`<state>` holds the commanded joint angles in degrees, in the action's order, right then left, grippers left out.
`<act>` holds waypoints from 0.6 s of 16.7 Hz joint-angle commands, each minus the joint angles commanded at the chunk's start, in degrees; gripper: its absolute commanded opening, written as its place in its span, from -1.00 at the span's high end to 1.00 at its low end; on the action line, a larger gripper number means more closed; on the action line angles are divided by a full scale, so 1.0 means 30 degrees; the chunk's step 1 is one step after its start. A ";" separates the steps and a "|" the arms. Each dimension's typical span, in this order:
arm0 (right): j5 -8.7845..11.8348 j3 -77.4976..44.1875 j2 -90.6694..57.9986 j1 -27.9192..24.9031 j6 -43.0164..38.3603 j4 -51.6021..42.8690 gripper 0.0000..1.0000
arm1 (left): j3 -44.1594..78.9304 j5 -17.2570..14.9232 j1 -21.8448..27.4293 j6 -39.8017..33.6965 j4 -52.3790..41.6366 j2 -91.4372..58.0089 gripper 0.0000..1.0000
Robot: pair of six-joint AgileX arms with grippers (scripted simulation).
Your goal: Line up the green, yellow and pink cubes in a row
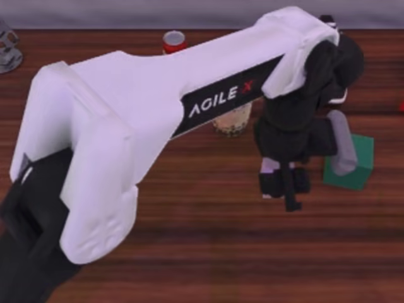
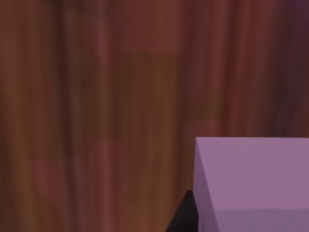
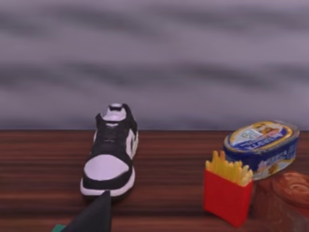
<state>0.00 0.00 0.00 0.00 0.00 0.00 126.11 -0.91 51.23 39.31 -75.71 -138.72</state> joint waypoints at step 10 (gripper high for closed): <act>0.0000 0.0000 0.0000 0.0000 0.0000 0.0000 -1.00 | -0.3216 -0.0010 0.0031 -0.0087 0.3853 -0.0747 1.00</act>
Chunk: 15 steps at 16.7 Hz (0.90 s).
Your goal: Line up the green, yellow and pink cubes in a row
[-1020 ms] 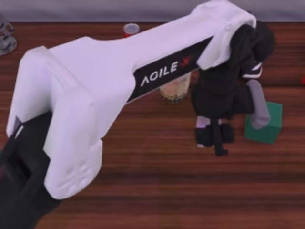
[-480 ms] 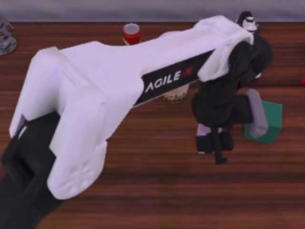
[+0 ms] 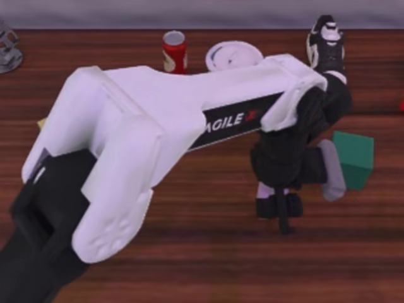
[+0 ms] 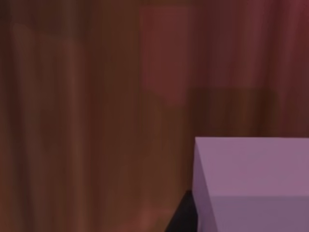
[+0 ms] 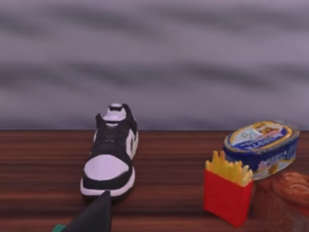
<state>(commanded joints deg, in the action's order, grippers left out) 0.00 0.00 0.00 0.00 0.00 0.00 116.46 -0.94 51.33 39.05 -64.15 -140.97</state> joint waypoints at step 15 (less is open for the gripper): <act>0.0000 0.0000 0.0000 0.0000 0.0000 0.0000 -1.00 | 0.0000 0.0000 0.0000 0.0000 0.0000 0.0000 -1.00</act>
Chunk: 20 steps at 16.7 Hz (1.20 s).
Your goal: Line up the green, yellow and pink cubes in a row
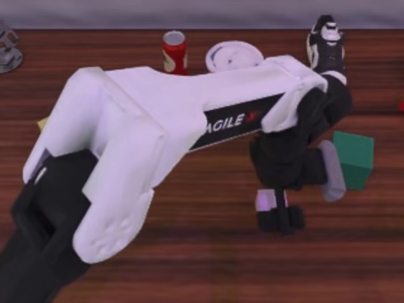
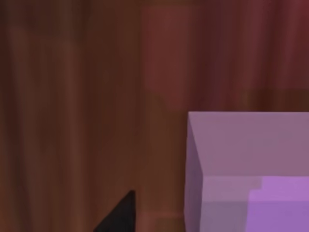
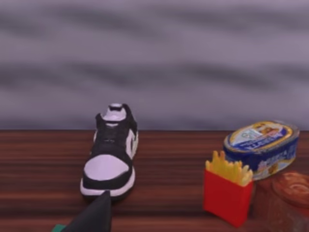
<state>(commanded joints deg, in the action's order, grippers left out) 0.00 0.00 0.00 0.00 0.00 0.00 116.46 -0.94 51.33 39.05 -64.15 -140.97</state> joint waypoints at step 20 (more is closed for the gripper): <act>0.0000 0.0000 0.0000 0.0000 0.0000 0.0000 -1.00 | 0.4135 0.0009 -0.0315 0.0001 -0.4751 0.0576 -1.00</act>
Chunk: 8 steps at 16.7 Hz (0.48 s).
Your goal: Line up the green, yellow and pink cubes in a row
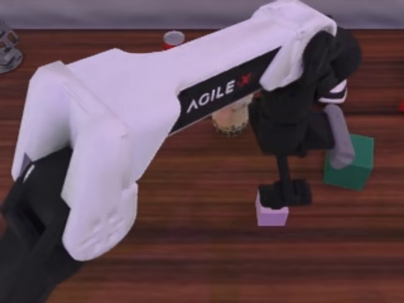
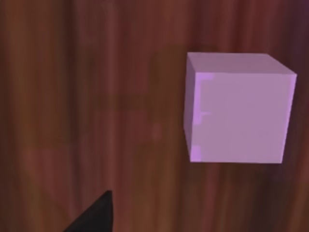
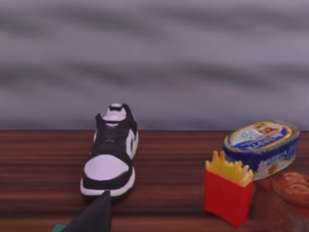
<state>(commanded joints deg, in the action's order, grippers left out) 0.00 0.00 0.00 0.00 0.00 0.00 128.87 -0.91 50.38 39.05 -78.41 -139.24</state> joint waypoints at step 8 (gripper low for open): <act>0.0000 0.0000 0.0000 0.0000 0.0000 0.0000 -1.00 | -0.1540 0.0081 -0.5481 0.1279 0.0700 0.0771 -1.00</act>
<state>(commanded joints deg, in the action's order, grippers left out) 0.00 0.00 0.00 0.00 0.00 0.00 124.25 -0.67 33.94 42.89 -76.31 -136.92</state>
